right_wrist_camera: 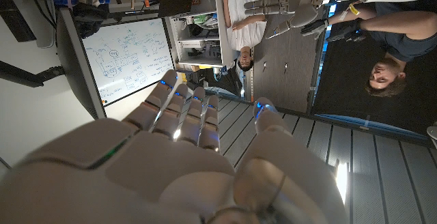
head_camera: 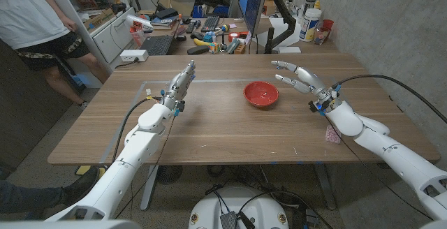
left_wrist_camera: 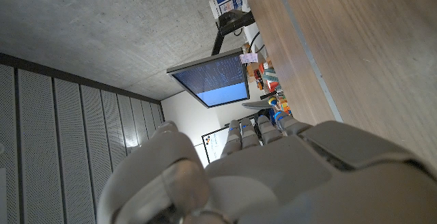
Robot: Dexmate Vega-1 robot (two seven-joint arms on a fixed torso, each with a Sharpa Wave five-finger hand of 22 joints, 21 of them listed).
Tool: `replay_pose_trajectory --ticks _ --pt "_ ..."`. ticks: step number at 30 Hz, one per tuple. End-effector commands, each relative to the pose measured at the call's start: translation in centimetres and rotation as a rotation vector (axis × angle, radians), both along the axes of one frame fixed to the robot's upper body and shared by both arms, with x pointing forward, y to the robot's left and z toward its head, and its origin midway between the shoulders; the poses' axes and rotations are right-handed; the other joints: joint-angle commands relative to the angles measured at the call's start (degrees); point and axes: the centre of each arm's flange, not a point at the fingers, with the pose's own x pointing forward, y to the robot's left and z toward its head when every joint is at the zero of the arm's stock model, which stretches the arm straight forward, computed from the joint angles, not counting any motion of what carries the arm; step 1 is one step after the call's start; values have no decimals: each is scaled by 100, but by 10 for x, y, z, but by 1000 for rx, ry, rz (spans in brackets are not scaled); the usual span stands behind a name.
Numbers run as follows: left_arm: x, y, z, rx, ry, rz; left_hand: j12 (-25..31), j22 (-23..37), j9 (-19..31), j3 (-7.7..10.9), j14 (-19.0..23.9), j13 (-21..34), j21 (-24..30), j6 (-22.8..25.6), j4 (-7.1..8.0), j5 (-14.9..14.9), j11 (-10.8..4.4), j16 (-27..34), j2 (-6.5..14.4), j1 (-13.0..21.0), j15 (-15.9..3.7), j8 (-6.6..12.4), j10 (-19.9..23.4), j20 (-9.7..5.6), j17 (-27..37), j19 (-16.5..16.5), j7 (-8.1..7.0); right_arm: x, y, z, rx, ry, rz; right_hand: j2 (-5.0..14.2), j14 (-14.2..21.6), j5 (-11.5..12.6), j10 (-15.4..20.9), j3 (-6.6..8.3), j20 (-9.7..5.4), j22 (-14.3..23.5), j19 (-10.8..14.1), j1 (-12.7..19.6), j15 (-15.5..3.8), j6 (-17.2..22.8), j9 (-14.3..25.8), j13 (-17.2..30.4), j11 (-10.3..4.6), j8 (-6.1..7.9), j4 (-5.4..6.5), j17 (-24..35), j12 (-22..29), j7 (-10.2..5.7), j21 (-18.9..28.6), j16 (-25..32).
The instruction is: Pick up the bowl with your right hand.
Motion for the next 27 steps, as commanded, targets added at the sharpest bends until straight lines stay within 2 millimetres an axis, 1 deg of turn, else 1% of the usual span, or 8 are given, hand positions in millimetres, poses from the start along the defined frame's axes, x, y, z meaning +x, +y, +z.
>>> replay_pose_trajectory --ticks 1,6,9,14,15,18,19,27 --pt "-2 3 2 3 -1 5 29 24 16 -38 -2 33 -9 35 3 44 -50 32 0 64 -3 7 22 -285 21 -46 29 1 2 -2 -55 -47 -30 -46 -35 40 18 28 -471 12 46 39 -427 4 21 24 -61 -30 -38 33 -6 -52 -48 -7" --pt "-2 2 1 3 1 4 25 24 16 -44 -3 33 -9 41 3 43 -56 32 1 65 -5 8 14 -279 21 -54 30 0 3 -3 -81 -62 -39 -64 -31 56 13 28 -476 12 52 41 -454 1 22 25 -74 -28 -41 34 -7 -110 -68 -6" --pt "-3 2 1 3 0 4 24 24 16 -48 -1 33 -12 46 3 43 -61 33 2 65 -4 10 12 -244 21 -67 21 -1 3 -4 -91 -70 -43 -81 -30 69 -3 30 -482 11 58 50 -459 -15 22 25 -106 -32 -48 33 -13 -141 -84 -6" --pt "-3 1 1 2 -2 5 27 25 16 -53 1 33 -12 48 3 43 -56 33 3 65 -5 10 18 -230 21 -72 31 -2 3 -3 -113 -81 -51 -100 -39 83 -5 33 -497 10 56 64 -464 -35 22 26 -114 -37 -59 32 -12 -149 -105 -11" --pt "-4 1 1 2 -2 5 27 25 16 -53 1 33 -12 50 3 43 -64 33 3 65 -2 11 19 -228 21 -73 32 -2 4 -3 -116 -82 -52 -111 -41 91 -20 35 -496 10 61 73 -464 -51 22 26 -149 -41 -65 31 -18 -159 -114 -12" --pt "-4 1 0 1 -2 5 27 25 16 -56 1 33 -14 51 3 42 -68 33 4 65 -7 11 17 -220 21 -80 33 -3 4 -4 -134 -92 -63 -123 -52 101 -24 38 -493 9 60 83 -473 -72 22 26 -134 -47 -72 30 -19 -147 -128 -17" --pt "-4 1 0 1 -1 7 27 25 16 -57 0 33 -14 52 3 42 -71 33 4 65 -6 11 17 -219 21 -83 31 -3 5 -4 -143 -94 -66 -136 -58 107 -20 40 -497 9 62 94 -474 -85 22 26 -108 -50 -80 29 -17 -147 -136 -20" --pt "-5 0 -2 -11 -2 1 26 26 16 -66 7 33 -13 67 4 42 -30 35 6 65 -3 16 14 -207 20 -94 40 -4 7 -6 -186 -108 -84 -224 -74 143 -62 61 -481 5 67 201 -450 -181 20 26 -104 -67 -142 20 -29 -163 -196 -28"
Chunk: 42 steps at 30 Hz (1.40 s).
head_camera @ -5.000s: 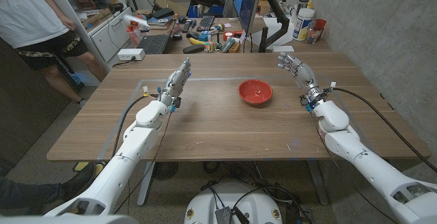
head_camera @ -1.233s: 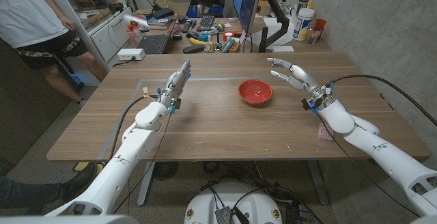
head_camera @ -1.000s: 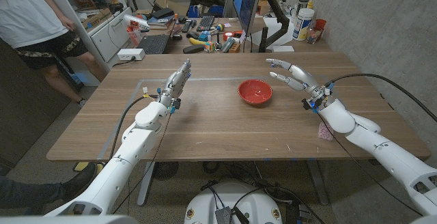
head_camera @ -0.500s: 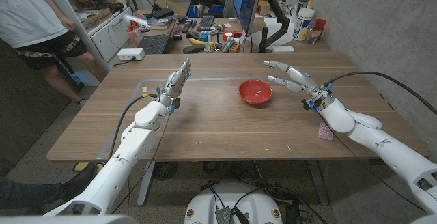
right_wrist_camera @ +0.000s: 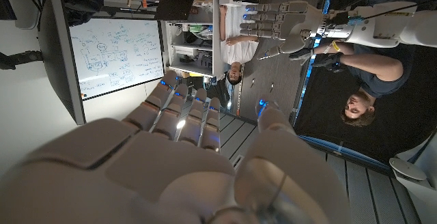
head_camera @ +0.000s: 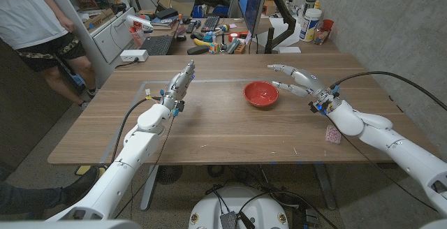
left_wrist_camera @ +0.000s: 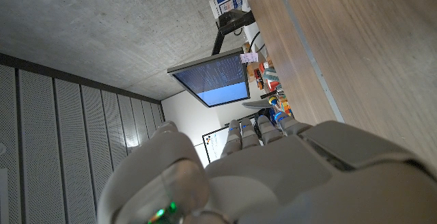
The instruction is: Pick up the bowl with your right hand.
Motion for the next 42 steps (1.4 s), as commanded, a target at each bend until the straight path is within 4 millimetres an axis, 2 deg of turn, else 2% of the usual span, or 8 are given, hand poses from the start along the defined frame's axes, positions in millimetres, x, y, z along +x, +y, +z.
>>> replay_pose_trajectory --ticks 1,3,15,18,20,30,42 --pt "-1 -1 -3 -12 -1 -4 27 27 16 -52 9 33 -13 36 20 42 -25 35 6 65 0 16 17 -204 20 -34 8 -1 3 -2 -65 -26 -30 -81 -52 38 -14 16 -446 18 34 61 -473 -50 21 27 5 -21 -51 19 4 -11 -34 -9" --pt "0 -2 -3 -12 -1 -6 29 27 16 -55 16 33 -11 45 20 41 -60 38 7 66 5 19 23 -201 20 -34 8 -1 3 -3 -76 -28 -34 -102 -53 43 -22 21 -440 18 36 88 -466 -83 21 27 13 -28 -63 17 2 -18 -47 -10" --pt "0 -2 -5 -10 4 -1 29 28 16 -65 17 33 -11 61 21 41 -53 37 9 66 14 23 22 -190 20 -45 7 -1 3 -4 -112 -42 -59 -316 -197 84 -144 74 -395 19 4 389 -401 -237 20 29 31 -23 -127 9 -25 -41 -197 -53" --pt "-1 -2 -6 -11 4 0 28 28 17 -68 17 33 -11 73 21 41 -42 37 9 66 16 27 22 -196 20 -48 14 -1 5 -5 -127 -43 -64 -396 -261 98 -244 72 -359 23 -3 444 -365 -293 21 30 -6 -23 -107 13 -52 -70 -248 -58" --pt "-1 -2 -6 -13 4 0 26 28 17 -70 14 32 -10 82 21 41 -50 35 10 66 12 29 16 -201 20 -49 12 -1 6 -6 -139 -46 -67 -446 -289 113 -297 66 -333 27 -9 466 -361 -350 23 31 -25 -30 -87 18 -61 -158 -285 -51" --pt "-2 -1 -6 -14 1 3 27 29 17 -81 11 32 -9 86 23 41 -72 34 13 65 -6 26 19 -196 20 -60 -7 -1 11 -5 -195 -71 -86 -474 -311 139 -374 72 -252 35 -14 494 -301 -419 27 32 -88 -28 -45 25 -67 -296 -340 -35" --pt "0 -3 -7 -16 -1 -4 25 29 17 -92 17 32 -6 27 24 40 -88 36 17 66 -22 0 17 -191 20 -67 -34 0 14 -4 -276 -82 -132 -502 -387 167 -504 88 -192 39 -26 547 -234 -453 30 34 -51 -14 -30 29 -88 -309 -402 -45"
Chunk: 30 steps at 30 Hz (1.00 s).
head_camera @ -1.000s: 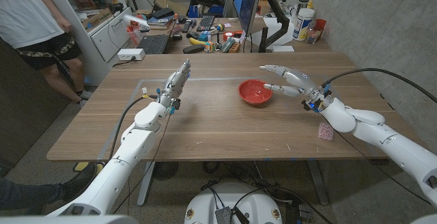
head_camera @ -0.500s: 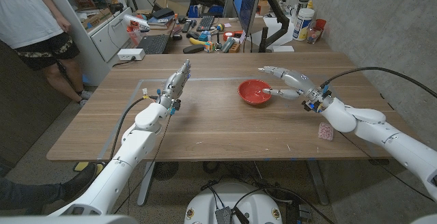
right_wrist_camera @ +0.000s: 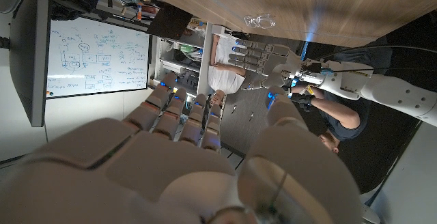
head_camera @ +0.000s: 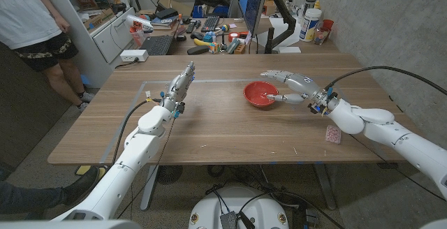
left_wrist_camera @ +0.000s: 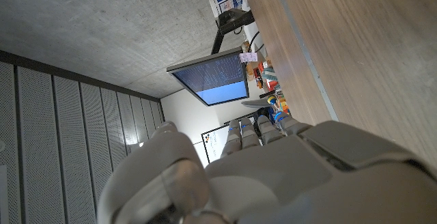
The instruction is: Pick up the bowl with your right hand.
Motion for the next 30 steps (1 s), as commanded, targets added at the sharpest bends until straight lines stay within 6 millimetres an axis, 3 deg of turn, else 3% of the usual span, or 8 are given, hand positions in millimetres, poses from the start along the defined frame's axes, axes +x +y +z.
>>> replay_pose_trajectory --ticks 1,17,30 --pt "1 -2 -2 -5 0 -5 25 29 17 -46 3 32 -5 -30 22 40 -60 35 18 67 -6 -5 -13 -192 20 -66 -36 2 3 0 -95 -17 -59 -30 -64 44 -97 28 -182 24 -24 83 -234 12 31 35 23 24 30 30 -31 -35 -31 -1" --pt "0 -2 -4 -2 3 -3 24 29 17 -59 0 31 -1 -62 22 40 -63 33 23 71 -16 -13 -14 -180 20 -72 -57 2 6 -2 -152 -22 -83 -54 -98 64 -102 60 -104 26 -3 180 -206 51 33 37 142 56 21 30 3 -16 -83 7" --pt "1 -6 -2 5 2 -8 26 29 17 -68 5 31 0 -50 21 41 -51 35 27 75 -13 -5 -10 -176 20 -77 -58 2 9 0 -189 -35 -100 -76 -88 76 -104 92 -12 24 70 278 -211 53 34 37 129 65 10 28 24 -8 -108 22"
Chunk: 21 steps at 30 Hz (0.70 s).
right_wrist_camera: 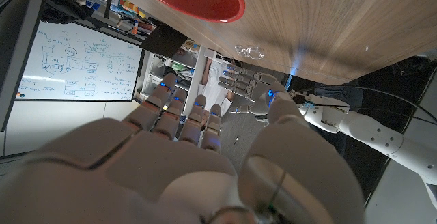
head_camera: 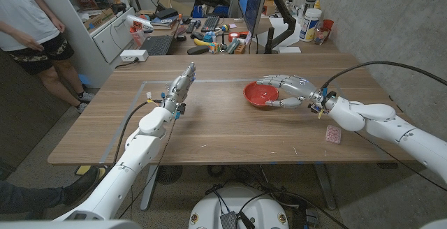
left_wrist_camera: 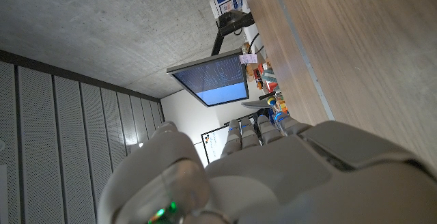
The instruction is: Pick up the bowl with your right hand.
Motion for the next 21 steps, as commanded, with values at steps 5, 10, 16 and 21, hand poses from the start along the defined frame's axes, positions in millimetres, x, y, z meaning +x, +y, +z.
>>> replay_pose_trajectory --ticks 5,10,16,21 --pt "1 -5 2 6 1 -4 24 30 17 -25 -8 31 -2 -8 21 41 -42 33 5 53 -9 -6 3 -188 20 -64 -19 3 3 1 -42 -7 -20 -41 21 55 50 62 29 24 108 118 -215 38 35 10 14 43 3 27 39 19 -29 36" --pt "2 -7 2 7 2 -5 25 30 17 -27 -7 31 -2 1 21 41 -42 34 6 54 -14 -1 5 -185 20 -67 -13 5 3 1 -52 -3 -32 -56 35 57 93 74 34 23 127 159 -216 88 35 10 37 64 5 27 63 15 -51 42" --pt "3 -9 3 9 0 -9 26 30 17 -31 -6 31 -1 4 22 41 -49 34 7 54 -4 0 7 -183 20 -67 -18 9 3 -1 -74 -6 -57 -67 49 58 105 81 44 23 147 186 -223 96 35 10 52 67 5 27 71 31 -63 47" --pt "4 -11 4 12 0 -15 26 30 17 -36 -6 31 -1 8 23 40 -43 34 9 54 -4 2 6 -177 20 -73 -12 11 5 -3 -86 -10 -71 -76 54 59 101 87 69 23 151 209 -212 96 35 10 54 67 6 27 72 45 -78 48"
